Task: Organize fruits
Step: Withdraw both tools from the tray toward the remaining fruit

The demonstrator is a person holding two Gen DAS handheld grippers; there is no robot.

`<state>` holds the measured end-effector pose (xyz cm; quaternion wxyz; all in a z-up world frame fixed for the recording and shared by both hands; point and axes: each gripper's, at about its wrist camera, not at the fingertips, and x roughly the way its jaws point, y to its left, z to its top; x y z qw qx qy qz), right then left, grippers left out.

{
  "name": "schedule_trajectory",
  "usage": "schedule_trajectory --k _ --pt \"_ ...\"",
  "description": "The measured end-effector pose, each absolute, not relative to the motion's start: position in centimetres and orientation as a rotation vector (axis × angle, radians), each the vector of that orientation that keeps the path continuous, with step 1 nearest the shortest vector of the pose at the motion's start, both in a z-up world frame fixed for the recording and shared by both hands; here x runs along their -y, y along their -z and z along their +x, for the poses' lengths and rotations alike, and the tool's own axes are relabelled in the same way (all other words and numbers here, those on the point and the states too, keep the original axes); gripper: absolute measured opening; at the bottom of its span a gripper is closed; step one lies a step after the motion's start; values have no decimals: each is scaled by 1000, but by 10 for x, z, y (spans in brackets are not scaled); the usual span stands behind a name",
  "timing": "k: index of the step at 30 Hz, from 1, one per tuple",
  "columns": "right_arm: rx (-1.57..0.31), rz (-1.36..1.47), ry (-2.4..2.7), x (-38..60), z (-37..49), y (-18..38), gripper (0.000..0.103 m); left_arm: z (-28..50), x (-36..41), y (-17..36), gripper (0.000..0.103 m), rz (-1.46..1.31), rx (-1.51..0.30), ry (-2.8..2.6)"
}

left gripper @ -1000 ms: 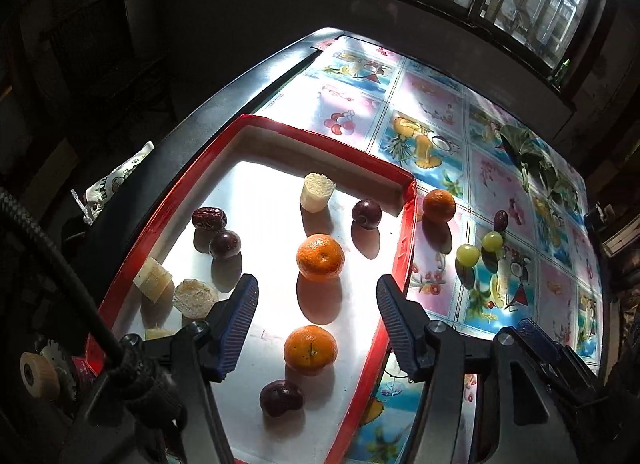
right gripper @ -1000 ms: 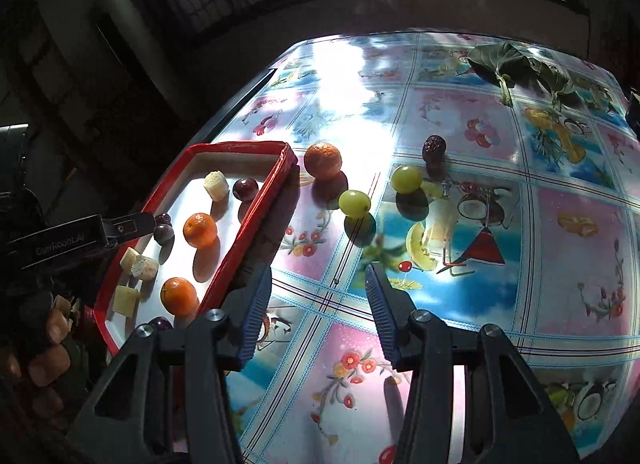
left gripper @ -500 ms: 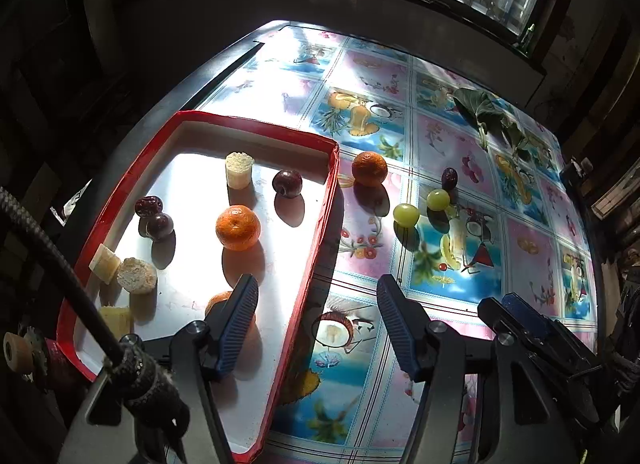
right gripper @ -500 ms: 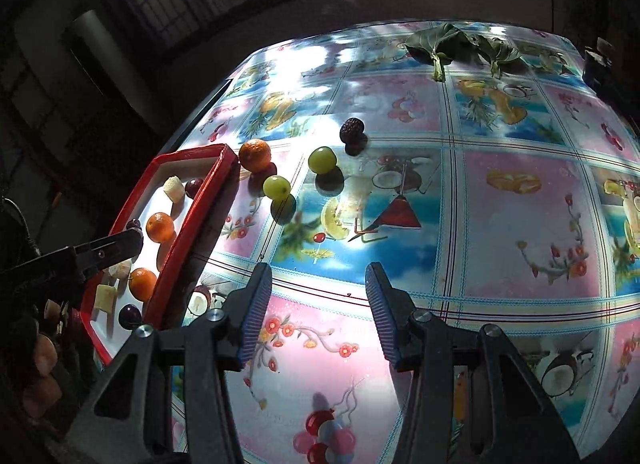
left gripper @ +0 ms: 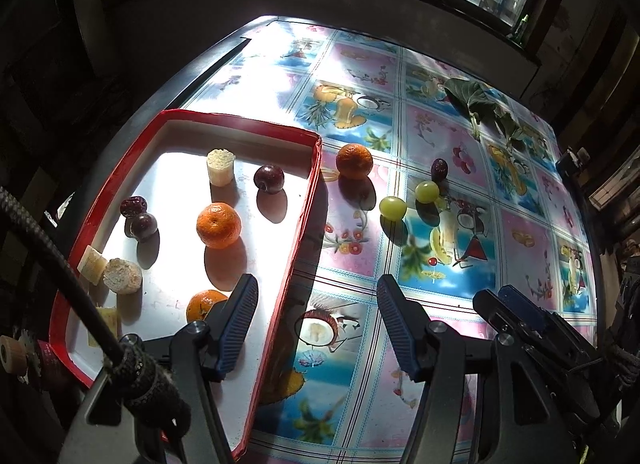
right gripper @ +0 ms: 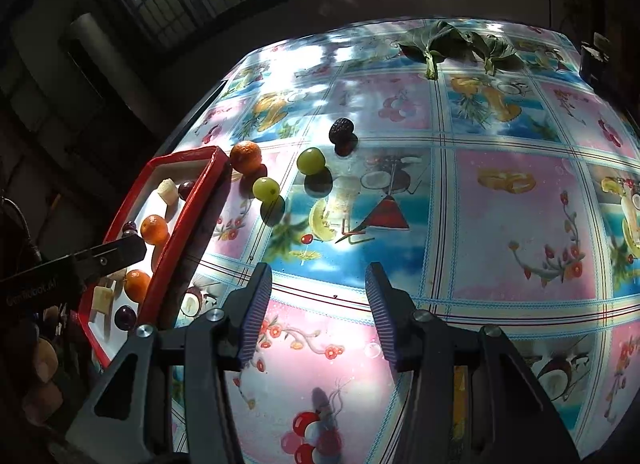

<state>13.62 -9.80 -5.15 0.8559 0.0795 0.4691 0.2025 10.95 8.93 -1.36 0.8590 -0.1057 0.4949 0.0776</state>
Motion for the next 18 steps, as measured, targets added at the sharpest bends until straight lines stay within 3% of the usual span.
schedule_trajectory --k 18 --pt "-977 208 -353 81 217 48 50 151 -67 32 62 -164 -1021 -86"
